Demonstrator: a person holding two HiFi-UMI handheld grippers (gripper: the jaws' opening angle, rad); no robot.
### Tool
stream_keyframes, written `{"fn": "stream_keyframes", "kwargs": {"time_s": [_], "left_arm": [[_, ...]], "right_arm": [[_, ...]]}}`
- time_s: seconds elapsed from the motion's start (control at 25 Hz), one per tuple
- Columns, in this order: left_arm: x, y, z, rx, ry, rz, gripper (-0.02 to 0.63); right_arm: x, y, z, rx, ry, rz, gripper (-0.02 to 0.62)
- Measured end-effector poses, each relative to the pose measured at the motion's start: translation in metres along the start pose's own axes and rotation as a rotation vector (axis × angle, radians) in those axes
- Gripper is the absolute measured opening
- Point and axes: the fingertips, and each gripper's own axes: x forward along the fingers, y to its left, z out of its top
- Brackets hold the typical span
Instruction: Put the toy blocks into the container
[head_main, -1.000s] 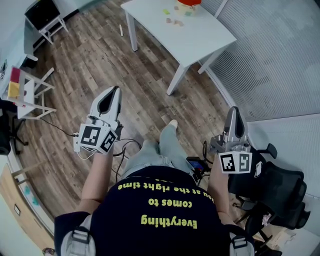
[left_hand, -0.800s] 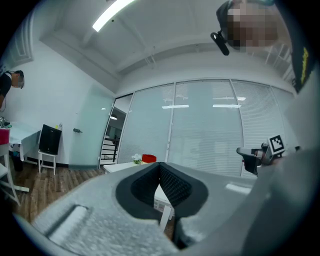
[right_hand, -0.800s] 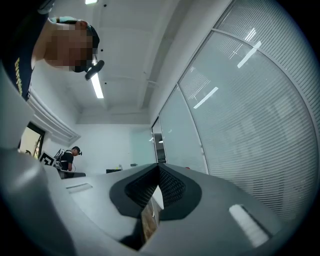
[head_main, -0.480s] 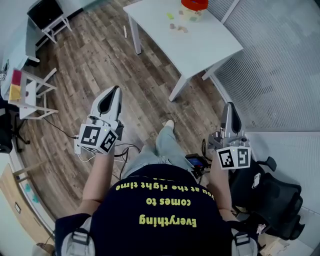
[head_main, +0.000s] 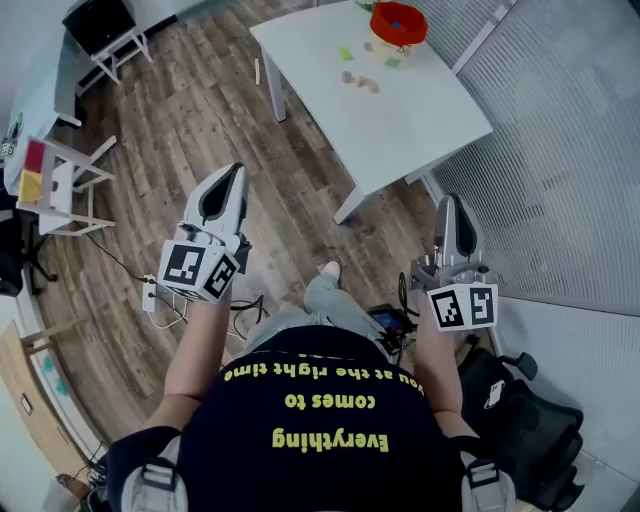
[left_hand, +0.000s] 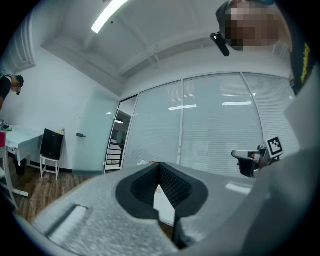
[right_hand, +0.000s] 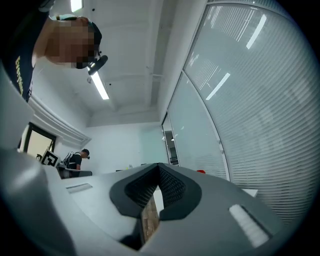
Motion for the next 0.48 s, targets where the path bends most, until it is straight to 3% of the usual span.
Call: {"fn": "stream_keyframes", "kwargs": {"time_s": [0.48], "left_arm": [[0.068, 0.006, 0.003, 0.002, -0.010, 0.079, 0.000]], "right_arm": [[0.067, -0.061, 0.008, 0.030, -0.014, 0.060, 0.005]]}}
